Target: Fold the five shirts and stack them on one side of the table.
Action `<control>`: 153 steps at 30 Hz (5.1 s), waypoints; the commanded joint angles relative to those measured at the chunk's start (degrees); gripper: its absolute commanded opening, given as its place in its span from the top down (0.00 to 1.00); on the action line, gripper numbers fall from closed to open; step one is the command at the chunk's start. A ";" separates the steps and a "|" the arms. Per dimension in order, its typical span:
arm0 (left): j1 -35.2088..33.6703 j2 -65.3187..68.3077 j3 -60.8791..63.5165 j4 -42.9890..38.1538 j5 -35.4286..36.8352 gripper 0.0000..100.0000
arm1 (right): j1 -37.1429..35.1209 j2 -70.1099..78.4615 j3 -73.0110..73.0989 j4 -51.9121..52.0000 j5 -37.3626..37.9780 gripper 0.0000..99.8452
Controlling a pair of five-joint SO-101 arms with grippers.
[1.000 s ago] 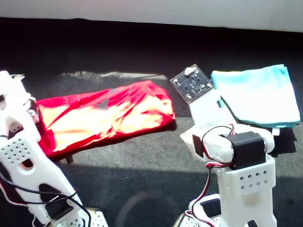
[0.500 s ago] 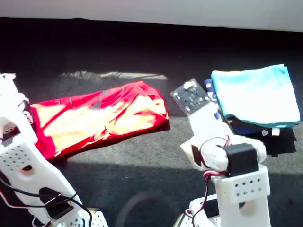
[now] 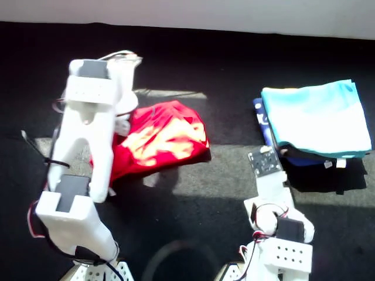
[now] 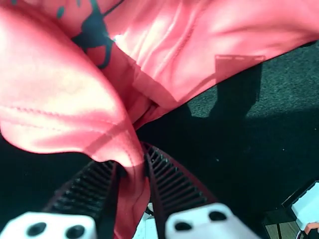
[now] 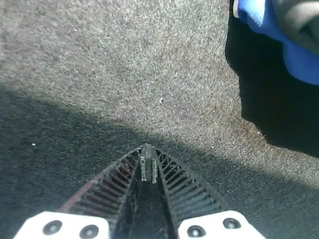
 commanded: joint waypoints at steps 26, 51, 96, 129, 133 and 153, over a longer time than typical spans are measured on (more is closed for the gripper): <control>17.63 14.90 -20.88 -15.74 0.62 0.99 | 1.89 -18.95 16.92 0.13 -2.73 0.99; 10.77 27.30 -41.10 -7.82 0.62 0.98 | 1.89 -18.86 16.92 0.13 -2.81 0.99; 0.48 40.75 -60.70 -5.27 4.13 0.99 | 1.89 -18.86 16.92 0.13 -2.81 0.99; -10.51 41.19 -54.99 -2.37 -2.37 0.99 | 1.98 -19.30 16.48 0.04 -2.90 0.99; -11.12 40.40 -61.93 0.79 -2.29 0.99 | 1.98 -18.77 12.44 -2.68 -6.07 0.94; -16.92 -12.70 2.59 -4.13 -2.55 0.99 | -18.15 41.27 -45.05 -6.73 -25.58 0.92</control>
